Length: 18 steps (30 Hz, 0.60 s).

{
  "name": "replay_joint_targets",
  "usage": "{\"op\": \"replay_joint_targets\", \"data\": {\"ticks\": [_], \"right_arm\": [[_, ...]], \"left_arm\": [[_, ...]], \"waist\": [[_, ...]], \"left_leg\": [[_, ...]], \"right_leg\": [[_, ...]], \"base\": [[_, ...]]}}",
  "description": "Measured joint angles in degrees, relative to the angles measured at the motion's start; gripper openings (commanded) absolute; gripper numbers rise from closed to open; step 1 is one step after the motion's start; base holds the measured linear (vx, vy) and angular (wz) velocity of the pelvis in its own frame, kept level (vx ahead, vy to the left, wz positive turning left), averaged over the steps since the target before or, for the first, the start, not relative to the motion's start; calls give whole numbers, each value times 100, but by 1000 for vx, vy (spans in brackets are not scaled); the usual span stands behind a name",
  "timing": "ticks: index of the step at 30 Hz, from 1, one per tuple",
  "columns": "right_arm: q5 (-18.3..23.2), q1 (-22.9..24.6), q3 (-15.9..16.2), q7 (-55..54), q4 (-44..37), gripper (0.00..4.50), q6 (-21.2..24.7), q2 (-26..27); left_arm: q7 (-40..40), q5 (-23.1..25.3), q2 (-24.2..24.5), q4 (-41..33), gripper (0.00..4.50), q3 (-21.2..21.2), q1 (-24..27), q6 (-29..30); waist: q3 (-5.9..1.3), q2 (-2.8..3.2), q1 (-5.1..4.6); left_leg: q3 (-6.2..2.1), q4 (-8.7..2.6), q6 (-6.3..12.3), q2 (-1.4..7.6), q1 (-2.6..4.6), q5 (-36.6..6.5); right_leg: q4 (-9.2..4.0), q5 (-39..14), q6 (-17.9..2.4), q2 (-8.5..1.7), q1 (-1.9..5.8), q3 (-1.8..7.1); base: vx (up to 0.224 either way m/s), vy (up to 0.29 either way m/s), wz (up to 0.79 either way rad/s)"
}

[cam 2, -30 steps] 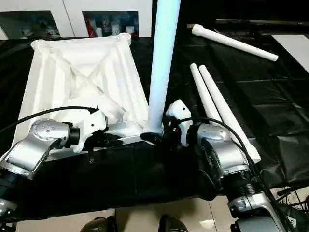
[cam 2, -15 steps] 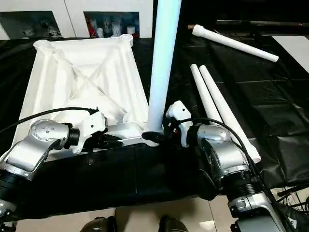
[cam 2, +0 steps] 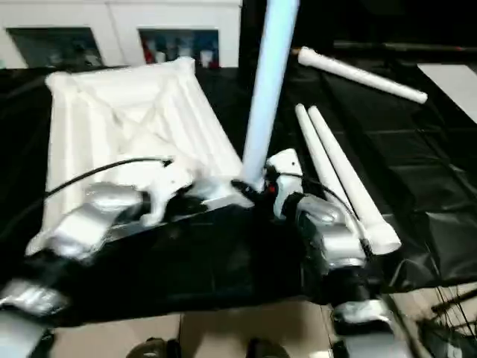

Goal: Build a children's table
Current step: Rotate leg to tighten

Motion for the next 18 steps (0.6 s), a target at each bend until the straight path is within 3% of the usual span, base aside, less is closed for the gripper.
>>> {"op": "replay_joint_targets", "data": {"ticks": [6,13,14,18], "right_arm": [[-124,-535,-535,-2092,732,265,-150,609],[-204,-674,-553,-2291,970,265,-335,660],[-202,-673,-560,-2277,988,321,-369,659],[-187,-533,-526,-1950,972,355,-446,704]], "left_arm": [[1073,119,-805,1082,0,18,-640,32],[1109,195,-838,1286,0,7,-733,-199],[1109,196,-837,1311,0,3,-737,-245],[1355,217,-722,1569,0,101,-826,-550]], "waist": [[-17,31,0],[-19,36,-21],[-19,36,-18],[-11,28,-65]], "left_leg": [[-11,-20,1,-25,2,-1],[-6,-28,4,-33,-16,-1],[-6,-33,4,-33,-16,-1],[-8,-76,5,-33,-20,0]], "right_leg": [[-116,-16,27,-17,61,-14],[-184,-19,31,-18,72,-6],[-184,-19,31,-18,71,-7],[-185,-19,31,-17,41,-19]], "base": [[0,0,0],[1,7,0],[0,0,0],[0,0,0]]}}
